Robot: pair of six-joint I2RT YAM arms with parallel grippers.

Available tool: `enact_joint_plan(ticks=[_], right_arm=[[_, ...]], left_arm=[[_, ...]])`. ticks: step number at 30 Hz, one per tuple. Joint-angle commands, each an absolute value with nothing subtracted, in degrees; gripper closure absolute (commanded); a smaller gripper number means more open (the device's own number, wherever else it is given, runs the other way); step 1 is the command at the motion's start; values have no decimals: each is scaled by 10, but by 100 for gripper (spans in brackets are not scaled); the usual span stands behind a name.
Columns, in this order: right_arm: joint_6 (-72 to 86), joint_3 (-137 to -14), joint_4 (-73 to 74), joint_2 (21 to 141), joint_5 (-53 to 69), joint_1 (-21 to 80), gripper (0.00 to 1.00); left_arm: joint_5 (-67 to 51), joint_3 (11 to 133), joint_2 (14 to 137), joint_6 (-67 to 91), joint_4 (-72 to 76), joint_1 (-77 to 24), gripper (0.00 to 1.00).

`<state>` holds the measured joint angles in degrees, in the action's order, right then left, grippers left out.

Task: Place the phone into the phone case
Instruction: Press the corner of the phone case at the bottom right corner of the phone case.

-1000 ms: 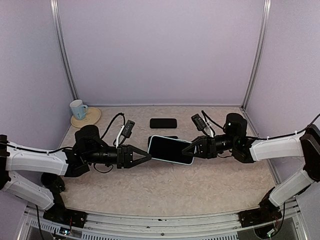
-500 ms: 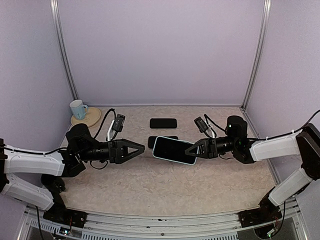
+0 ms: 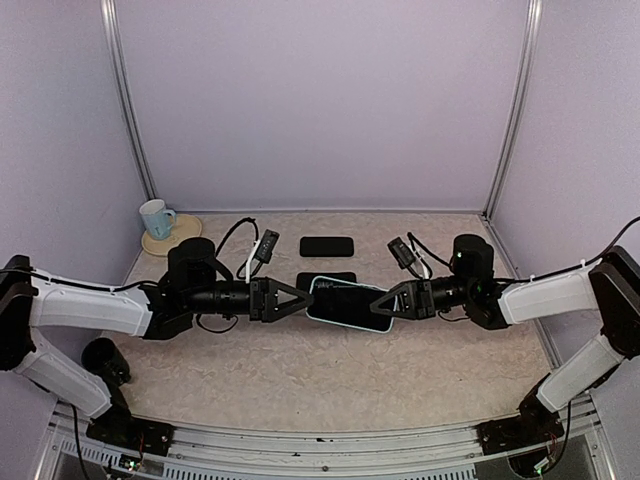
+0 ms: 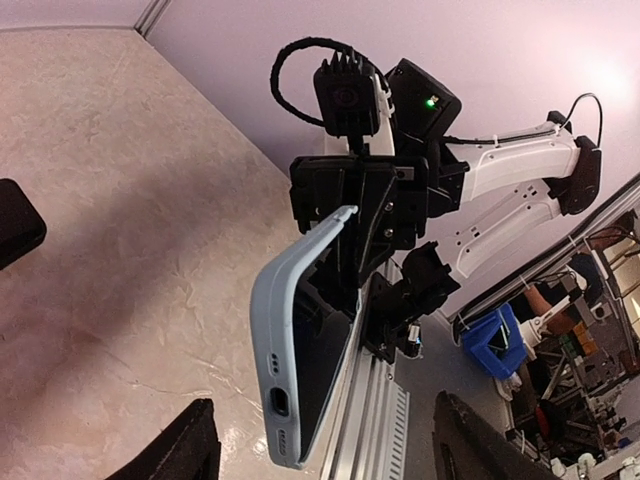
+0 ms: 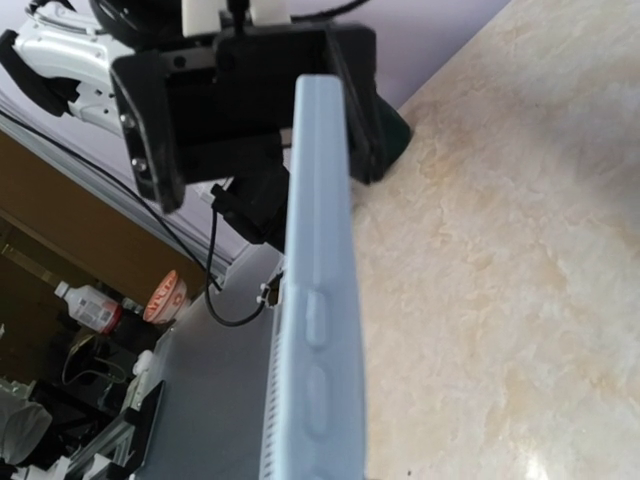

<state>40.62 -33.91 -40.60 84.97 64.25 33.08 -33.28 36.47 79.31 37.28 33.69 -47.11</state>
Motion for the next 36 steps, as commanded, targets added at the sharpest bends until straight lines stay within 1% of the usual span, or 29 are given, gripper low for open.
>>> enact_joint_plan(ticks=[1,5,6,9,11,12,14,15,19,22,26,31,36], right_arm=[[412,-334,-448,851,653,328,100],[410,-334,-447,849,652,328,100],[410,-335,-446,848,652,328,100],[406,-338,-438,844,646,328,100],[401,-341,-428,842,643,328,100],[399,-342,-424,841,642,328,100],[396,-344,-420,839,642,328,100],[396,-344,-419,839,642,328,100],[390,-342,-413,838,642,328,100],[389,-340,-412,838,644,328,100],[383,-343,-409,838,648,327,100],[377,-348,-406,841,659,326,100],[378,-352,-421,855,675,324,100]], left_arm=[[-331,390,814,345,314,-475,35],[-334,389,819,346,317,-478,53],[-337,389,819,346,318,-479,55],[-342,389,817,342,312,-482,50],[-335,389,814,337,301,-484,51],[-330,389,813,335,295,-485,53],[-326,390,813,333,291,-485,66],[-326,390,812,333,291,-485,69],[-326,390,812,333,295,-485,78],[-335,384,807,336,309,-484,84],[-365,367,800,353,350,-480,88],[-415,334,786,390,437,-465,91],[-444,306,765,413,494,-451,92]])
